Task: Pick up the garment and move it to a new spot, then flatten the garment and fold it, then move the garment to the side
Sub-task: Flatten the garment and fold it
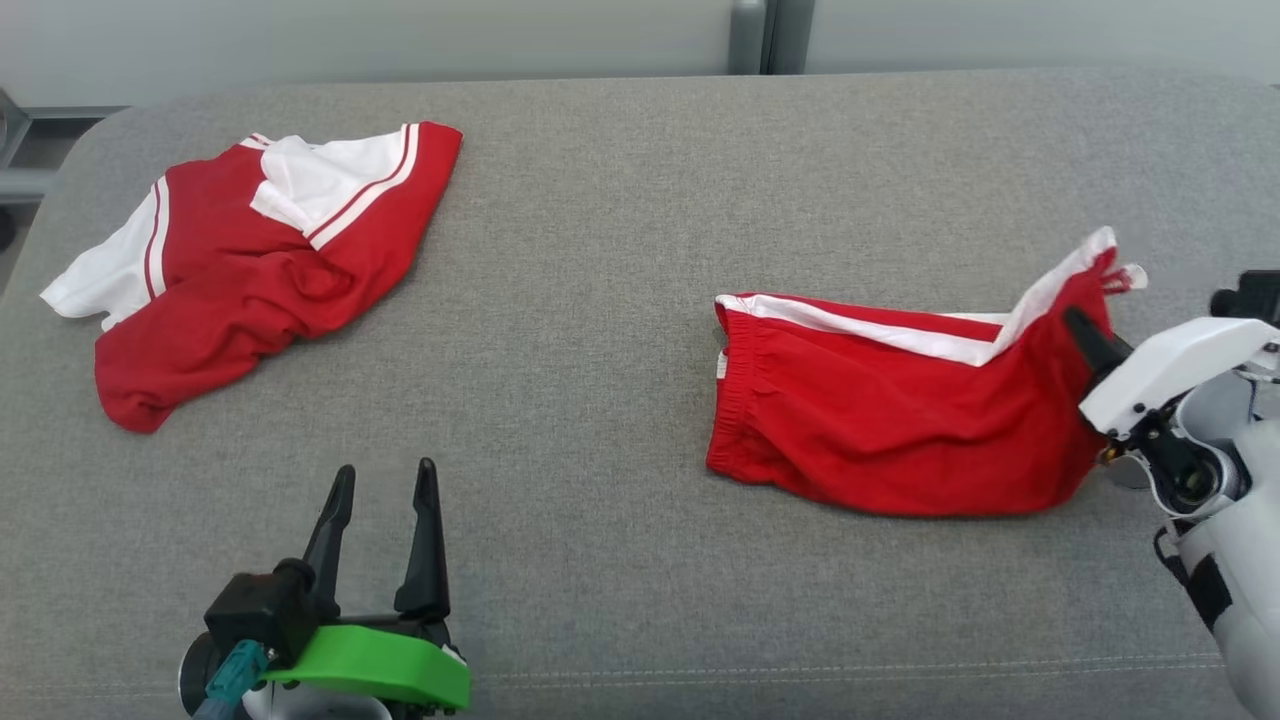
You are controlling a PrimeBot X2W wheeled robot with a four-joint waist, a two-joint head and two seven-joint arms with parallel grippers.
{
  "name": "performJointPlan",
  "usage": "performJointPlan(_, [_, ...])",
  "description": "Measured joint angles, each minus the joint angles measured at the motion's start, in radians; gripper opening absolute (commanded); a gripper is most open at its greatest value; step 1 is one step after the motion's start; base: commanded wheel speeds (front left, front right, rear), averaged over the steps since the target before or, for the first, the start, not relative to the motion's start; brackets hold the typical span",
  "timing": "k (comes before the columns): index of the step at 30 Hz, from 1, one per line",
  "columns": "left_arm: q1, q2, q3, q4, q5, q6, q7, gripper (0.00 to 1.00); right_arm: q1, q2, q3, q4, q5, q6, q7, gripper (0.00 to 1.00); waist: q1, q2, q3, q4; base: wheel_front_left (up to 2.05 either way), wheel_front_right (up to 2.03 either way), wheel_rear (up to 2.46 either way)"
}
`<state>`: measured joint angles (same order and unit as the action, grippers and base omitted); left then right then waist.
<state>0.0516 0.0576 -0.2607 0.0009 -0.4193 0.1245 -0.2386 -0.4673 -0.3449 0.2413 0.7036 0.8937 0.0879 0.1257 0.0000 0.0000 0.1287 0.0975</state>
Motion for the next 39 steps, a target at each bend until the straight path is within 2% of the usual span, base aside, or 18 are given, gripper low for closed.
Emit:
performJointPlan(11, [0.000, -0.003, -0.030, 0.020, -0.008, 0.000, 0.000, 1.00, -0.025, 0.103, 0.100, -0.120, 0.033, 0.026, 0.088, 0.00, 0.0000, 0.0000, -0.031, 0.024, 0.00, 0.00, 0.00])
performJointPlan(17, [0.000, -0.003, -0.043, 0.025, -0.010, 0.000, 0.000, 1.00, -0.030, 0.167, 0.164, -0.142, 0.036, 0.026, 0.133, 0.00, 0.0000, 0.0000, -0.041, 0.047, 0.00, 0.00, 0.00])
performJointPlan(22, [0.000, -0.004, -0.054, 0.028, -0.025, -0.001, 0.000, 1.00, -0.038, 0.195, 0.187, -0.130, 0.031, 0.026, 0.150, 0.00, 0.0000, 0.0000, -0.044, 0.072, 0.00, 0.00, 0.00])
performJointPlan(24, [0.000, -0.004, -0.058, 0.030, -0.028, -0.001, -0.001, 1.00, -0.039, 0.203, 0.192, -0.112, 0.026, 0.024, 0.151, 0.00, 0.0000, 0.0000, -0.043, 0.082, 0.00, 0.00, 0.00])
performJointPlan(27, [-0.001, -0.005, -0.065, 0.037, -0.035, -0.001, -0.001, 1.00, -0.042, 0.211, 0.191, -0.079, 0.020, -0.002, 0.158, 0.00, 0.0000, 0.0000, -0.042, 0.098, 0.00, 0.00, 0.00])
performJointPlan(31, [-0.001, -0.005, -0.068, 0.043, -0.037, -0.001, -0.001, 1.00, -0.059, 0.211, 0.198, -0.050, -0.007, -0.020, 0.156, 0.02, 0.0000, 0.0000, -0.041, 0.118, 0.00, 0.00, 0.00])
performJointPlan(34, [-0.002, -0.005, -0.066, 0.050, -0.042, -0.001, -0.002, 1.00, -0.075, 0.214, 0.215, -0.031, -0.026, -0.024, 0.155, 0.30, 0.0000, 0.0000, -0.042, 0.130, 0.00, 0.00, 0.00])
performJointPlan(36, [-0.002, -0.005, -0.064, 0.051, -0.044, -0.001, -0.002, 1.00, -0.079, 0.220, 0.230, -0.024, -0.037, -0.027, 0.155, 0.45, 0.0000, 0.0000, -0.046, 0.133, 0.00, 0.00, 0.00])
performJointPlan(38, [-0.002, -0.005, -0.062, 0.055, -0.044, -0.001, -0.004, 1.00, -0.081, 0.224, 0.246, -0.012, -0.052, -0.027, 0.155, 0.87, 0.0000, 0.0000, -0.050, 0.132, 0.00, 0.00, 0.00])
performJointPlan(39, [-0.002, -0.005, -0.061, 0.056, -0.044, -0.001, -0.004, 1.00, -0.083, 0.226, 0.255, -0.007, -0.057, -0.027, 0.155, 1.00, 0.0000, 0.0000, -0.053, 0.132, 0.00, 0.00, 0.00])
